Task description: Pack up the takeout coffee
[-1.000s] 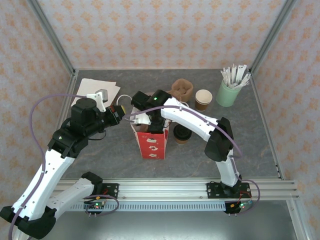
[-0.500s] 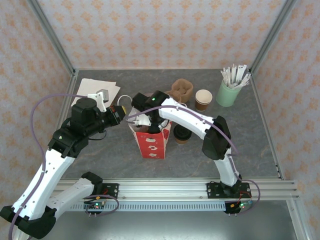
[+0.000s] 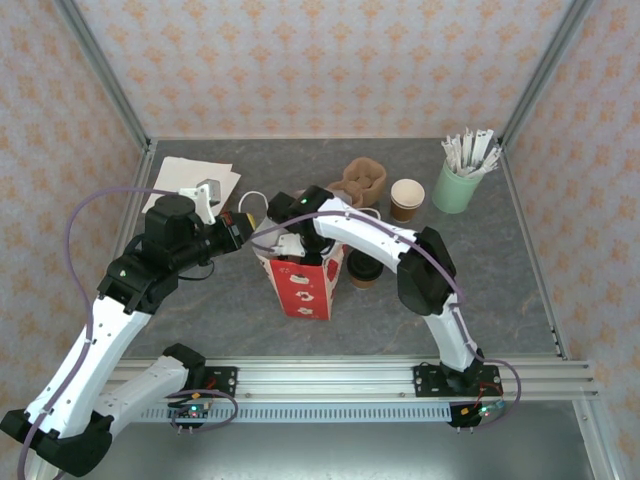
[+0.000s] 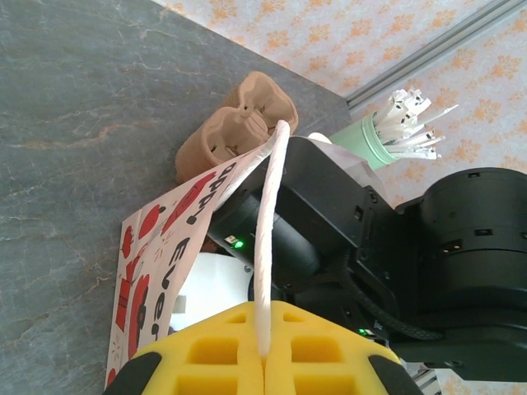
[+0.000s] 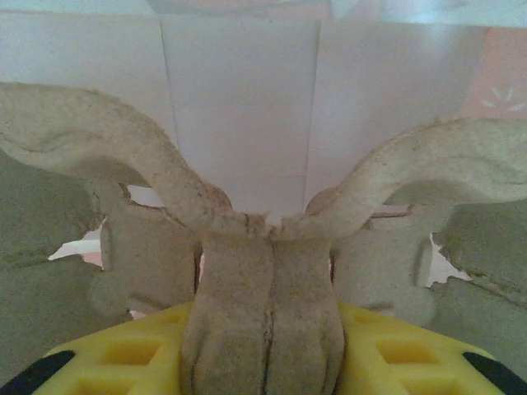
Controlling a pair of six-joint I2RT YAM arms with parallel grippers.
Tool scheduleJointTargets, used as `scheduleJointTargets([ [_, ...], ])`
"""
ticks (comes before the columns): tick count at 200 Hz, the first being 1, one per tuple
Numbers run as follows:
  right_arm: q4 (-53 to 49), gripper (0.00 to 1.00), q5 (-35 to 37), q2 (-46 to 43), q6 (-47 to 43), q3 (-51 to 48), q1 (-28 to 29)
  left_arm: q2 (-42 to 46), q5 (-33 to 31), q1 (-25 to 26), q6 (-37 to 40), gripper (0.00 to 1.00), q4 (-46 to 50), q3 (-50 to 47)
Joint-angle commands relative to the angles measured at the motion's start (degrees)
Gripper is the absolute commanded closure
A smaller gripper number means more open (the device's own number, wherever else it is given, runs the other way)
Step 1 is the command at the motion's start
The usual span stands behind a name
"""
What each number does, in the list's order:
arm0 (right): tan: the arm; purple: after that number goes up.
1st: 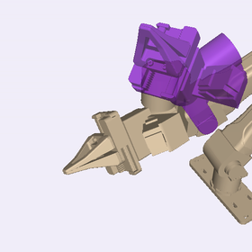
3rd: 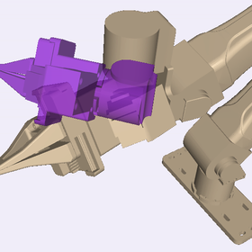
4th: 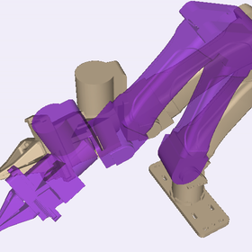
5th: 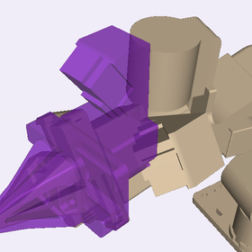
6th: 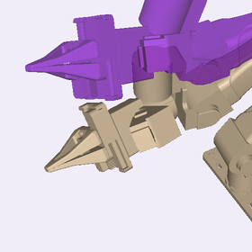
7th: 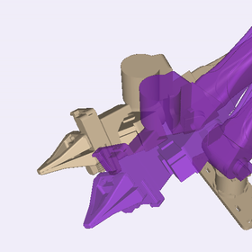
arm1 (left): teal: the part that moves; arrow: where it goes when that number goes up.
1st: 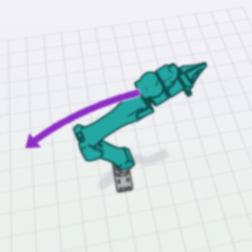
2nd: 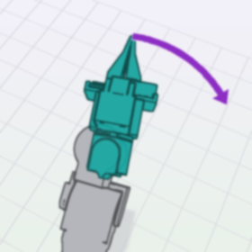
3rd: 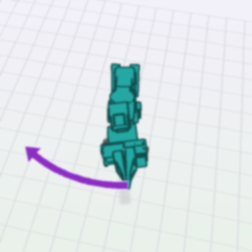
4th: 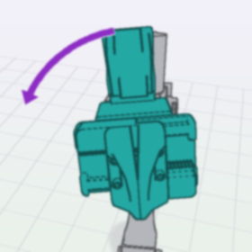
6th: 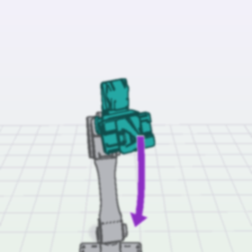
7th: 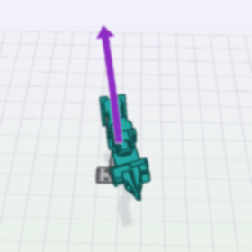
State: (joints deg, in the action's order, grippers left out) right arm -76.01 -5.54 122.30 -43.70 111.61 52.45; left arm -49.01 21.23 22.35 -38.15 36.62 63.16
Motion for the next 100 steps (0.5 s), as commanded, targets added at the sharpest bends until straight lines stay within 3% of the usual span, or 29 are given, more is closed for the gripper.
scheduleJointTargets([
  [1,-1.2,0.58,0.3,2.0,1.1,-1.7,-0.4,0.7,1.8,0.0,-1.0,1.00,-2.5,0.7],
  [100,0.4,0.53,-3.1,3.0,3.5,-0.5,-1.6,0.5,1.8,0.4,-1.0,1.00,-2.3,1.2],
])
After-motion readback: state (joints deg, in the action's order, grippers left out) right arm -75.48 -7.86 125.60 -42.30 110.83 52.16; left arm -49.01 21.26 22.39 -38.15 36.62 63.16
